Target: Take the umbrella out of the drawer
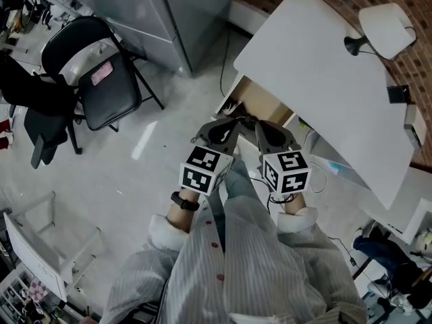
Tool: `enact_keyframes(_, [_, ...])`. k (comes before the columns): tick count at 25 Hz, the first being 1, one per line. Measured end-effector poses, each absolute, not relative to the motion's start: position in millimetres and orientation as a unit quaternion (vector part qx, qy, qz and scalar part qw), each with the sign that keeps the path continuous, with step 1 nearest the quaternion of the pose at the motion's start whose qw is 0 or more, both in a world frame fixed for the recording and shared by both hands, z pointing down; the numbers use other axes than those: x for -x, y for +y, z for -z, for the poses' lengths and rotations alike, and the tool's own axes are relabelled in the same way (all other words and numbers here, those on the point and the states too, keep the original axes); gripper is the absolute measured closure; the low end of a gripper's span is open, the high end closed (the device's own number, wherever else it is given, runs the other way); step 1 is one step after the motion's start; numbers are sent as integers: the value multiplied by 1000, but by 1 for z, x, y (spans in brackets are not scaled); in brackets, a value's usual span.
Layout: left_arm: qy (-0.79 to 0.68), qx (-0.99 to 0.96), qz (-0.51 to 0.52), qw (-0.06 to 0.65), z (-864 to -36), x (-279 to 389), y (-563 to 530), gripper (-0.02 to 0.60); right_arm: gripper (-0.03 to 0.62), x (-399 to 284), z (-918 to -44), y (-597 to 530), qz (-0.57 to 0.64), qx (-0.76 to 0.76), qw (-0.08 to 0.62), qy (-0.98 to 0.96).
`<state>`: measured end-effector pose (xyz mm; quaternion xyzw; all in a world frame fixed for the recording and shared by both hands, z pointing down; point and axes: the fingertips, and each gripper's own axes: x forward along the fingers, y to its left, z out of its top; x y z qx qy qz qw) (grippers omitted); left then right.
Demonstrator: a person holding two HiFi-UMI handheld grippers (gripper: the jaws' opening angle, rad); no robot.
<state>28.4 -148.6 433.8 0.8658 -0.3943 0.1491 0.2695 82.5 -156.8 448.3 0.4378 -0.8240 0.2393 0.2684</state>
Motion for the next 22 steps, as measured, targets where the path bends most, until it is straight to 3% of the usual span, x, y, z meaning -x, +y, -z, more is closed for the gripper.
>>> enact_keyframes(11, [-388, -847, -181, 315, -545, -7, -134, 572, 557, -50, -567, -155, -253, -410, 319, -816])
enact_keyframes(22, [-371, -833, -212, 351, -641, -13, -132, 572, 557, -61, -669, -169, -261, -386, 374, -802])
